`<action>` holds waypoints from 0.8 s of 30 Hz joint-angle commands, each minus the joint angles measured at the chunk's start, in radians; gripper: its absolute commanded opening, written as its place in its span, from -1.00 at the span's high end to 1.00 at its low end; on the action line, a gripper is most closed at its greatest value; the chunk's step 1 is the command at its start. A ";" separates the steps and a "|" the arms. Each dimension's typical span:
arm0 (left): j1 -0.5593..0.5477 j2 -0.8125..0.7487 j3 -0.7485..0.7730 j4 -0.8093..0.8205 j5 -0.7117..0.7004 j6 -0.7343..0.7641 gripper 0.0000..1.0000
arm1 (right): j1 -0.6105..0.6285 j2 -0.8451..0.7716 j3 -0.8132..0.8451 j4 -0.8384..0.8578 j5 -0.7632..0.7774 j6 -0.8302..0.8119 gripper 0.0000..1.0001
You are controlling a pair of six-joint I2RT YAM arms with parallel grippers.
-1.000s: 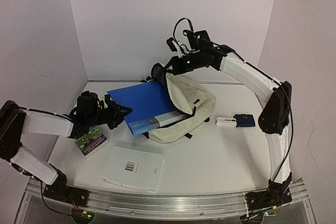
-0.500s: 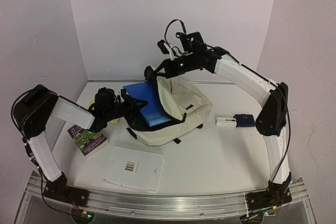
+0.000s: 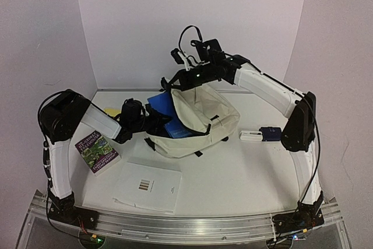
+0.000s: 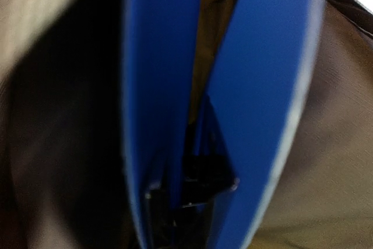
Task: Pack the student bag
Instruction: Place the files in the student bag.
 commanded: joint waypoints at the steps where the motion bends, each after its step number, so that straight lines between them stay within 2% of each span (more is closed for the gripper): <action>1: 0.008 -0.029 0.054 -0.229 -0.097 0.008 0.41 | 0.020 -0.069 0.005 0.082 -0.037 -0.034 1.00; 8: 0.004 -0.205 0.152 -0.709 -0.296 0.216 -0.45 | -0.020 -0.073 -0.065 0.083 0.035 -0.075 1.00; 10: 0.004 -0.250 0.182 -0.816 -0.351 0.262 -0.73 | -0.038 -0.072 -0.081 0.084 0.037 -0.075 1.00; 11: 0.004 -0.267 0.198 -0.855 -0.375 0.291 -0.81 | -0.044 -0.071 -0.090 0.085 0.035 -0.074 1.00; 17: 0.005 -0.359 0.276 -0.998 -0.405 0.509 -0.78 | -0.052 -0.088 -0.140 0.085 0.035 -0.078 1.00; 20: 0.014 -0.394 0.279 -1.079 -0.455 0.556 -0.59 | -0.052 -0.095 -0.144 0.085 0.034 -0.077 1.00; 22: 0.036 -0.419 0.223 -1.066 -0.435 0.558 -0.37 | -0.052 -0.098 -0.139 0.085 0.033 -0.076 1.00; 24: 0.066 -0.433 0.165 -1.039 -0.410 0.560 -0.27 | -0.052 -0.098 -0.132 0.085 0.030 -0.077 1.00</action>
